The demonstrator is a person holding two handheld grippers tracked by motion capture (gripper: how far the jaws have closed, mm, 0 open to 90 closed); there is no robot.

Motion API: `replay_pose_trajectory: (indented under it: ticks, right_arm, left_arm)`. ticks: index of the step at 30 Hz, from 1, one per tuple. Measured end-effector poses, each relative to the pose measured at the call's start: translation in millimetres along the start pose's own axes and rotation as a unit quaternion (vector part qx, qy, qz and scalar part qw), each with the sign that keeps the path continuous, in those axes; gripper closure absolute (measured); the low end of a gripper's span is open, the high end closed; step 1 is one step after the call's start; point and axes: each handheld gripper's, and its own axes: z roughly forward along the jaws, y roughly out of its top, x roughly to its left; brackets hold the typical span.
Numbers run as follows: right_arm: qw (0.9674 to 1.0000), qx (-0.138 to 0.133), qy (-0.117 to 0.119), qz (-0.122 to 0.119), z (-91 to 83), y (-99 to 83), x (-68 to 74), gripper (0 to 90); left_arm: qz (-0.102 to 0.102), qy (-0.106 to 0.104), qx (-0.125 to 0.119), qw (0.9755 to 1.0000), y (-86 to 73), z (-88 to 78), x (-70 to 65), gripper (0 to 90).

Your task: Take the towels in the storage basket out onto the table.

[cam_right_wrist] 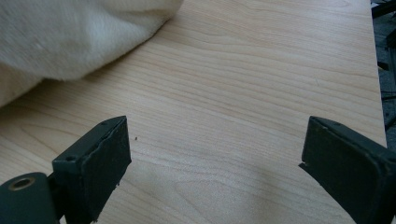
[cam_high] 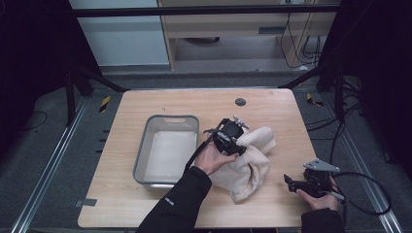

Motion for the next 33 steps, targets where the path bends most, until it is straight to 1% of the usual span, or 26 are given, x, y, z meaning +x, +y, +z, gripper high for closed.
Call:
replay_pose_trajectory:
  ticks: [3, 5, 6, 8, 9, 10, 12, 13, 14, 15, 16, 17, 20, 25, 28, 30, 33]
  right_arm:
    - [1.0000, 0.000, 0.000, 0.000, 0.0, 0.0, -0.1, 7.8]
    - [1.0000, 0.002, -0.001, -0.001, 0.2, 0.0, -0.2, 7.6]
    - [1.0000, 0.002, -0.002, -0.001, 0.6, 0.0, -0.1, 7.5]
    - [1.0000, 0.003, -0.002, -0.002, 1.2, -0.1, 0.1, 7.2]
    - [1.0000, 0.003, -0.002, -0.002, 1.2, -0.1, 0.1, 7.2]
    - [1.0000, 0.003, -0.002, -0.001, 1.2, -0.1, 0.4, 7.1]
    - [1.0000, 0.003, -0.003, -0.002, 1.4, -0.2, 0.2, 7.0]
    - [1.0000, 0.003, -0.003, -0.003, 1.4, -0.2, 0.0, 6.9]
    - [1.0000, 0.003, -0.002, -0.001, 1.2, -0.2, 0.1, 6.8]
    - [1.0000, 0.003, -0.002, -0.001, 1.2, -0.2, 0.1, 6.8]
    - [1.0000, 0.004, -0.003, -0.002, 1.4, -0.1, 0.0, 6.6]
    - [1.0000, 0.004, -0.003, -0.002, 1.4, -0.1, 0.0, 6.6]
    - [1.0000, 0.004, -0.002, 0.000, 1.6, -0.1, 0.1, 6.3]
    - [1.0000, 0.002, -0.002, 0.002, 1.6, 0.1, 0.4, 6.1]
    - [1.0000, 0.003, -0.001, 0.005, 1.5, 0.3, 0.7, 6.1]
    - [1.0000, 0.002, -0.001, 0.005, 1.5, 0.3, 0.2, 6.1]
    - [1.0000, 0.002, 0.000, 0.007, 1.4, 0.2, -0.1, 6.1]
  left_arm:
    - [-0.003, -0.003, -0.003, 1.0000, -5.6, 7.8, -0.6, 62.6]
    - [-0.002, -0.002, -0.005, 1.0000, -7.7, 10.6, -1.0, 55.9]
    - [-0.003, -0.001, -0.004, 1.0000, -8.2, 11.9, -1.2, 55.9]
    - [-0.001, 0.003, 0.002, 1.0000, -9.1, 14.1, -1.7, 50.1]
    - [-0.001, 0.004, 0.003, 1.0000, -9.7, 15.1, -2.1, 50.1]
    - [0.001, 0.004, 0.004, 1.0000, -10.3, 16.0, -2.1, 44.9]
    - [0.003, 0.007, 0.007, 0.9999, -11.3, 17.5, -2.5, 40.2]
    - [0.002, 0.007, 0.009, 0.9999, -11.6, 18.3, -2.5, 40.2]
    - [0.003, 0.006, 0.011, 0.9999, -11.8, 18.9, -2.4, 34.9]
    - [0.003, 0.006, 0.012, 0.9999, -12.0, 19.0, -2.3, 34.9]
    - [0.002, 0.006, 0.011, 0.9999, -12.2, 18.6, -2.3, 32.7]
    - [0.003, 0.006, 0.009, 0.9999, -12.2, 17.7, -2.0, 32.7]
    - [-0.001, 0.000, 0.001, 1.0000, -12.4, 13.3, -2.4, 28.3]
    - [0.001, -0.004, -0.008, 1.0000, -12.1, 1.7, -4.1, 24.7]
    - [0.003, -0.002, -0.017, 0.9999, -10.8, -7.7, -4.1, 23.3]
    - [0.001, -0.002, -0.027, 0.9996, -9.9, -15.3, -3.4, 22.8]
    - [-0.003, -0.009, -0.039, 0.9992, -9.8, -27.2, -1.5, 22.2]
